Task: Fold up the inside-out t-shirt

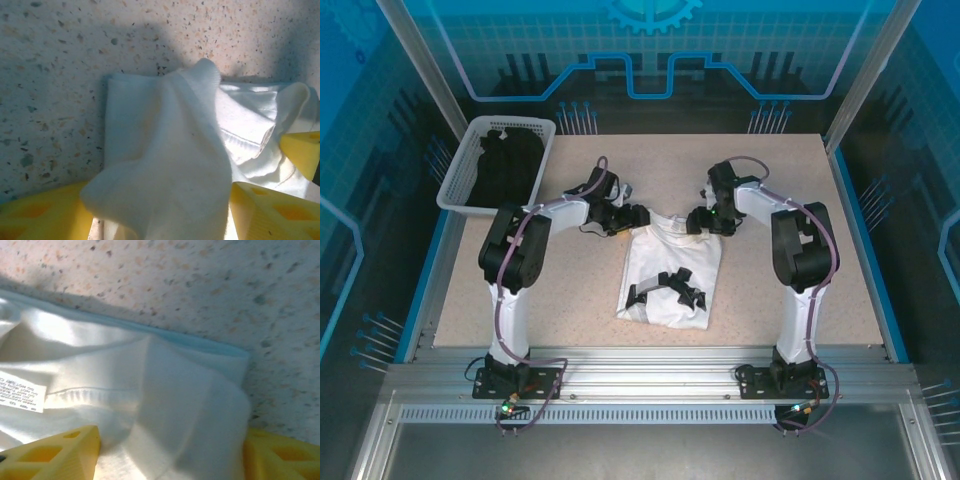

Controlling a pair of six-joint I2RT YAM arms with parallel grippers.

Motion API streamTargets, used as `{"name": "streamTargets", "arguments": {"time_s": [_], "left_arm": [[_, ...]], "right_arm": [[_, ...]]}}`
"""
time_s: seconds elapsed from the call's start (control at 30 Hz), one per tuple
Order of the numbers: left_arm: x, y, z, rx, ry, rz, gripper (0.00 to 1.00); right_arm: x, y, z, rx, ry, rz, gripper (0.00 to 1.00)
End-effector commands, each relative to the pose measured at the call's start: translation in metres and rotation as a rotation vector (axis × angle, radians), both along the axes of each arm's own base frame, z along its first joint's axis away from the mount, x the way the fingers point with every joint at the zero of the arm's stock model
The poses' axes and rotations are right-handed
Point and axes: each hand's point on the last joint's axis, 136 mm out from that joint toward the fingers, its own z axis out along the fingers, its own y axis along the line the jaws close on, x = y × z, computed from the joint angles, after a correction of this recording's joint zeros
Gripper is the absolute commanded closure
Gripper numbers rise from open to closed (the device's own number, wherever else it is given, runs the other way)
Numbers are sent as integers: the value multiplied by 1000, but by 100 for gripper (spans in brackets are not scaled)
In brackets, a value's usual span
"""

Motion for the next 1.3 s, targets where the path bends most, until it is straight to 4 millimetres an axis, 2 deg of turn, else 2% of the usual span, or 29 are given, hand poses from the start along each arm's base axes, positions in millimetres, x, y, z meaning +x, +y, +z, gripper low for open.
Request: {"name": "streamTargets", "arguments": {"time_s": [0.0,0.2,0.33,0.47,0.67,0.77,0.87,0.97,1.07,1.13,1.2,1.27], "left_arm": [[-23,-16,-18,-25,95,-64,31],[-35,-19,-33,-31,141,-76,42],[-37,-23,-34,-47,147,-88,52],[-34,-23,-36,-48,142,-88,66],[-18,-15,-26,-72,96,-54,98],[-3,-9,-6,-101,27,-27,100],[21,-3,30,-142,-71,8,100],[52,7,77,-191,-170,44,100],[86,17,141,-239,-291,70,100],[103,22,192,-267,-386,77,100],[109,23,233,-289,-468,72,100],[107,23,261,-307,-529,64,100]], "right_arm": [[-14,19,-10,50,80,40,34],[-15,35,-16,77,102,63,45],[-13,37,-17,91,97,54,56],[-9,33,-17,104,73,25,72],[6,24,4,153,-45,-12,88],[19,23,26,187,-135,-13,95],[39,28,63,232,-258,-10,99],[66,30,113,270,-395,-7,100],[98,23,177,292,-550,-6,100],[113,19,226,309,-659,6,100],[119,18,263,320,-741,36,100],[118,22,288,335,-798,78,100]]}}
